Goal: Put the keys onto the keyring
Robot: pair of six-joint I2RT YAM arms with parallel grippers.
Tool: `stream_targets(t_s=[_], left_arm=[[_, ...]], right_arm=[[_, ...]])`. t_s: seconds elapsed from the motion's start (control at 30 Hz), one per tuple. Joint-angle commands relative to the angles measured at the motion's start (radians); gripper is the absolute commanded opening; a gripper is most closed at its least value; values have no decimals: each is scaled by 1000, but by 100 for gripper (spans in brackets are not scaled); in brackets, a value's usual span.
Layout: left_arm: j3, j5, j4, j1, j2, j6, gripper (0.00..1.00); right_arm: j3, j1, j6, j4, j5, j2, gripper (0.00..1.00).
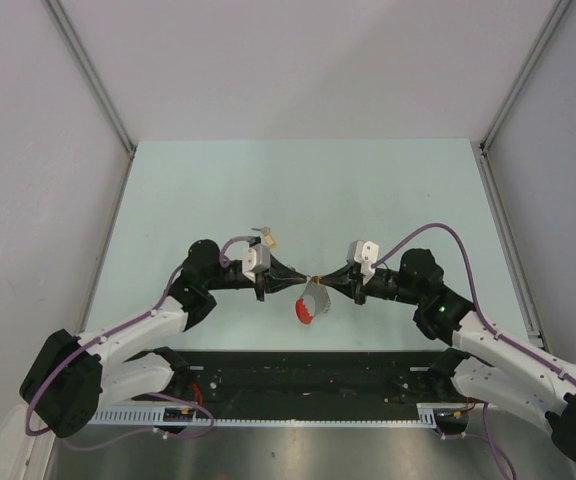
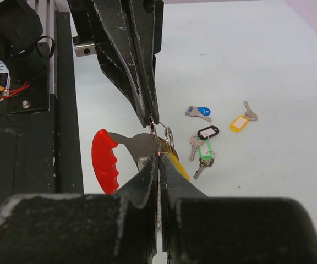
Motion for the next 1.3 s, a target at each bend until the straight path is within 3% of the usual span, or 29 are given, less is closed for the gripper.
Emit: stream_targets(t_s=[0.0,1.27], left_arm=[[1,21,66,5,-21,-33,0],[2,30,67,3,-27,-32,0]], right_arm=[[0,6,2,47,-14,-13,0],[0,2,8,48,-25,-4,0]])
